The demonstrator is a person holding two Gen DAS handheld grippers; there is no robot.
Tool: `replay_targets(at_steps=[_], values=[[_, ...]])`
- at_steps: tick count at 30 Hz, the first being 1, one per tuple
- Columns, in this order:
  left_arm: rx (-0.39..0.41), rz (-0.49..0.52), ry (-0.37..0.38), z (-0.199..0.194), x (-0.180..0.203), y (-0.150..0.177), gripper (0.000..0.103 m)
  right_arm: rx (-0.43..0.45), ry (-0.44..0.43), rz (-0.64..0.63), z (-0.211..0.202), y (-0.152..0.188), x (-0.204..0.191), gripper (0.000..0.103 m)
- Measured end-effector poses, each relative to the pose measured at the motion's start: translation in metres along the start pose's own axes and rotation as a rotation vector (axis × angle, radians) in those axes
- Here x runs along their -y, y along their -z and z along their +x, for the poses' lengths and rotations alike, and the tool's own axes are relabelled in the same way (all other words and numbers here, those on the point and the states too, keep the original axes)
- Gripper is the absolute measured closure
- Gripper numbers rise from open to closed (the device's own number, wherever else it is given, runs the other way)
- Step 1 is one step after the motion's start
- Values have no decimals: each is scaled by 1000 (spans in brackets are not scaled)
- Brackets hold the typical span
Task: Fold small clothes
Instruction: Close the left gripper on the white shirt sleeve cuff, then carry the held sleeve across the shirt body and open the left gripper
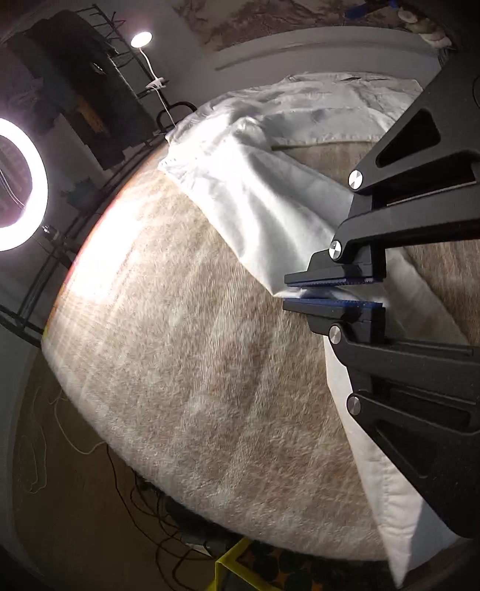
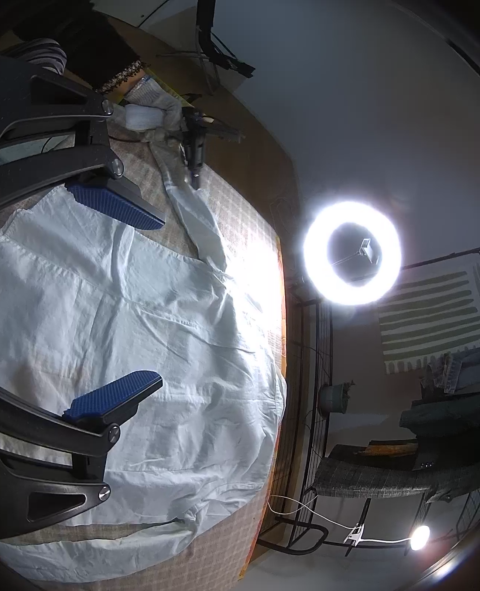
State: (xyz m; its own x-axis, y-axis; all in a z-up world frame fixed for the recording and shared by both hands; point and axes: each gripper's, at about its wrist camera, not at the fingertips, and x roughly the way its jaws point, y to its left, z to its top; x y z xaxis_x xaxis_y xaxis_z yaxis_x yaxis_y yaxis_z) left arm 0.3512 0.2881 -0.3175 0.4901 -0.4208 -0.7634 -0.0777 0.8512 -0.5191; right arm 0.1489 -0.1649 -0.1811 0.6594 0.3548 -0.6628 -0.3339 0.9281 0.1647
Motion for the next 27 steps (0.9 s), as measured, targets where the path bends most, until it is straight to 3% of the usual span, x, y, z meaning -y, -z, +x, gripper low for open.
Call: replay_targets(at_steps=[8,13,19,23,27], values=[[61,-10,54,-33,34,5,102,16,10,3,-9,2,5,22],[64,80,68,-50,81,17,102,43,24,-7,-20,3,8,22],[51,201,175,-70,159,34,102,55,26,-4,-26,5,16,22],[20,277,207,-60,210,56,102,50,15,3,-25,6,23,32],[-40,334,173,-29,241,79,102,22,-11,40,-17,6,32,39]])
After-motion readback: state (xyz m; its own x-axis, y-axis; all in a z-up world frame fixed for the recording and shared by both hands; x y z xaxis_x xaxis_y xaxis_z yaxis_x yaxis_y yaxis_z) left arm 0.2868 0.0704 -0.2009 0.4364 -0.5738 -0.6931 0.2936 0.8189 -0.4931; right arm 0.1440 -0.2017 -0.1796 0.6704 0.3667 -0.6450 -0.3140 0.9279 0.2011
